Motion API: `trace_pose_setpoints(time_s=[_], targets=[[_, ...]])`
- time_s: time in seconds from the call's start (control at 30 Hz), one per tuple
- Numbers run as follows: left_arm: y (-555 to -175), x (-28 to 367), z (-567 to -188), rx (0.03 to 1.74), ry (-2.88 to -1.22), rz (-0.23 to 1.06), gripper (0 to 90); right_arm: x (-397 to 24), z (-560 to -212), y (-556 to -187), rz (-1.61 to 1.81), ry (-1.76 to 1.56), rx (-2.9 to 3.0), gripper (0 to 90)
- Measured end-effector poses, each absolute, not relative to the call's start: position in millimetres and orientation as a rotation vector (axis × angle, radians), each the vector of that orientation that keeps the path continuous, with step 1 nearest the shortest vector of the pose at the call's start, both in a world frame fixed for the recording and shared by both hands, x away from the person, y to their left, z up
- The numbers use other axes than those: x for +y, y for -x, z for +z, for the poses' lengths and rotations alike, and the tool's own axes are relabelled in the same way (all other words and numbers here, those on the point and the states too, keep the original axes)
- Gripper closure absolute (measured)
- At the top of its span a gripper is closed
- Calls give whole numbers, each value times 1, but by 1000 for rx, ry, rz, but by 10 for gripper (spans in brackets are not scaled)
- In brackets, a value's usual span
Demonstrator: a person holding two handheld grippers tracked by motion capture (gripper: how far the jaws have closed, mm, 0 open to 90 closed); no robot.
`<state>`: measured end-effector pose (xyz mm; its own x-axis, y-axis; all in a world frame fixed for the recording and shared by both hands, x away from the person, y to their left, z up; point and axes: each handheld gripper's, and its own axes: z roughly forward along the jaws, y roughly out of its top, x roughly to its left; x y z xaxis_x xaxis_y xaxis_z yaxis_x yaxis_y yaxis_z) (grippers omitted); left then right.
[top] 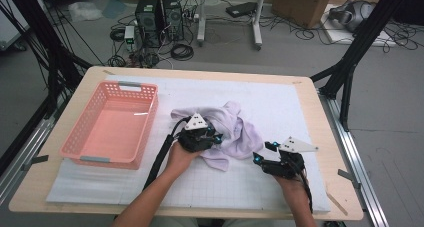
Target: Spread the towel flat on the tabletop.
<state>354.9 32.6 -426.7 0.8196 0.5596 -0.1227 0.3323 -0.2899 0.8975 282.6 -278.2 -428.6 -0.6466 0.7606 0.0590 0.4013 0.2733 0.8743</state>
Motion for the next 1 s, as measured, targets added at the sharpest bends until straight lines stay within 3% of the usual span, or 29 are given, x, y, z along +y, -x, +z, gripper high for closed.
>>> trace_pose_setpoints(time_s=[0.17,0.27,0.33,0.4,0.83,1.0], targets=[[-356,44,-420,687,-1873,259,765,-262,-428,-301,1311,-1047,2201,450],[-357,52,-417,706,-1856,268,769,-250,-430,-315,1239,-1063,2244,551],[-358,58,-414,731,-1835,276,772,-243,-435,-324,1145,-1084,2310,737],[-361,67,-412,759,-1812,288,775,-243,-437,-327,1105,-1099,2329,829],[-364,90,-412,835,-1775,321,783,-335,-422,-275,1129,-1242,2193,856],[-365,81,-416,816,-1786,321,783,-341,-420,-254,1065,-1198,2255,856]])
